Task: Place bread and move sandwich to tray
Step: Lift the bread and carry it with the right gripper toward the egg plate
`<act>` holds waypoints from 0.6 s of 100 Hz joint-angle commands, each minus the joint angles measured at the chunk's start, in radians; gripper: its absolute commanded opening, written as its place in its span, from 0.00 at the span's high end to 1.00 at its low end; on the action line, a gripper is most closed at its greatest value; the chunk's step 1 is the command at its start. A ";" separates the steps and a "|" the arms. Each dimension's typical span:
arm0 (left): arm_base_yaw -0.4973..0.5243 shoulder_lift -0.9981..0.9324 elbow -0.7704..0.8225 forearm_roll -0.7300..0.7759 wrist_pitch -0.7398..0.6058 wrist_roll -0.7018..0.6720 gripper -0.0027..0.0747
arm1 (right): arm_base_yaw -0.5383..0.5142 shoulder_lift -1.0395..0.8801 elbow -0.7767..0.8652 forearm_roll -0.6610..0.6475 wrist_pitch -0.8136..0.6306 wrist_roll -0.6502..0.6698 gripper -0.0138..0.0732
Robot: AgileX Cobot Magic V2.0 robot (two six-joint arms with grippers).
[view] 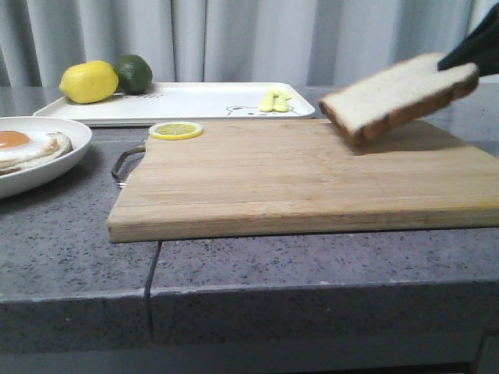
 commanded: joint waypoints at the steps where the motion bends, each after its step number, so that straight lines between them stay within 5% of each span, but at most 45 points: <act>1: -0.001 0.011 -0.037 -0.010 -0.080 -0.002 0.99 | 0.049 -0.060 -0.030 0.139 0.019 -0.033 0.92; 60: -0.001 0.011 -0.037 -0.010 -0.090 -0.002 0.99 | 0.669 -0.003 -0.044 0.485 -0.391 -0.126 0.92</act>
